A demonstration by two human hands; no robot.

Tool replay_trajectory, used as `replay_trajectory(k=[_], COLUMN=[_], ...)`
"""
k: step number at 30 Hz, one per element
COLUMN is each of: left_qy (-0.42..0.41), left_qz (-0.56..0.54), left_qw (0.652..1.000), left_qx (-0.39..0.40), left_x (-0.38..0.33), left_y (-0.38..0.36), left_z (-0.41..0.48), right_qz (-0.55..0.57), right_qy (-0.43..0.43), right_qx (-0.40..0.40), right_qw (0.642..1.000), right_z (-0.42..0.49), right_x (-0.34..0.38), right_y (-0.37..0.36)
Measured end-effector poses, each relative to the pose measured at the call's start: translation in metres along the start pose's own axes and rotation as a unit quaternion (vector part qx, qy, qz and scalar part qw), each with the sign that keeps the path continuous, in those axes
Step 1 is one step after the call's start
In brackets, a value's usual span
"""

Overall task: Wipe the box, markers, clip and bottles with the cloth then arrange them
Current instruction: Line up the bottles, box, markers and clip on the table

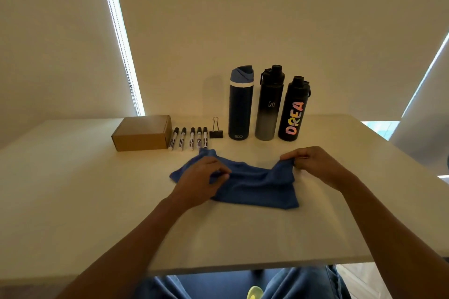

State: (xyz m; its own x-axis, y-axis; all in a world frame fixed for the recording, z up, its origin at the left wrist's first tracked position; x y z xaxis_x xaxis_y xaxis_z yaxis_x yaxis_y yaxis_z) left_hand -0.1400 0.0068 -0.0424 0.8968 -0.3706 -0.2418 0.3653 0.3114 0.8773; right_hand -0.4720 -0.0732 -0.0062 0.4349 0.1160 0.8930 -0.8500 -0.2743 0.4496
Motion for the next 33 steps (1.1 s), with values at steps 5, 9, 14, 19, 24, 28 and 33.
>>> replay_trajectory(k=[5,9,14,19,24,28,33], left_qy=[-0.026,-0.103,-0.137,-0.170,-0.106,0.065,0.154], left_qz=[-0.056,-0.039,-0.022,0.014,-0.095,-0.318,-0.450], left_qw=[0.996,0.990,0.987,0.984,0.986,0.936,0.868], left_qx=[0.071,0.085,0.082,0.049,0.089,0.133,0.142], left_x=[-0.030,-0.061,-0.093,-0.115,-0.108,-0.076,-0.042], left_y=[-0.013,-0.032,-0.040,-0.049,-0.041,-0.009,0.019], left_z=[-0.002,-0.001,0.006,0.015,0.013,-0.002,-0.035], right_qz=[-0.023,-0.085,-0.139,-0.155,-0.156,-0.073,-0.053], right_qy=[0.030,0.037,0.060,0.116,0.144,0.090,0.014], right_qx=[0.014,-0.001,-0.019,-0.025,0.005,0.119,0.256], right_qw=[0.999,0.996,0.988,0.981,0.977,0.986,0.965], right_z=[-0.004,-0.004,-0.004,0.000,-0.004,-0.016,-0.033], right_x=[0.000,-0.007,-0.008,-0.015,-0.005,0.013,0.041], right_y=[0.002,0.005,0.005,0.005,0.007,0.012,-0.006])
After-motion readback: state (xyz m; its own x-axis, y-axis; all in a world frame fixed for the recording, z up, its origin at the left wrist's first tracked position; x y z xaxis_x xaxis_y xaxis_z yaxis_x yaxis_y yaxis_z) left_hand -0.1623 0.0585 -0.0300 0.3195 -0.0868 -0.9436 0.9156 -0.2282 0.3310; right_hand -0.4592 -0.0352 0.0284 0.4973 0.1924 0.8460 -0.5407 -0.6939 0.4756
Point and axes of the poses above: each hand's wrist, its own z-axis towards the middle knuckle, its own y-axis out of the back of the hand, x = y × z, the point moved 2 cm from there along z, towards the middle knuckle, and after that the axes turned 11 degrees about z, right-handed, at the moved point
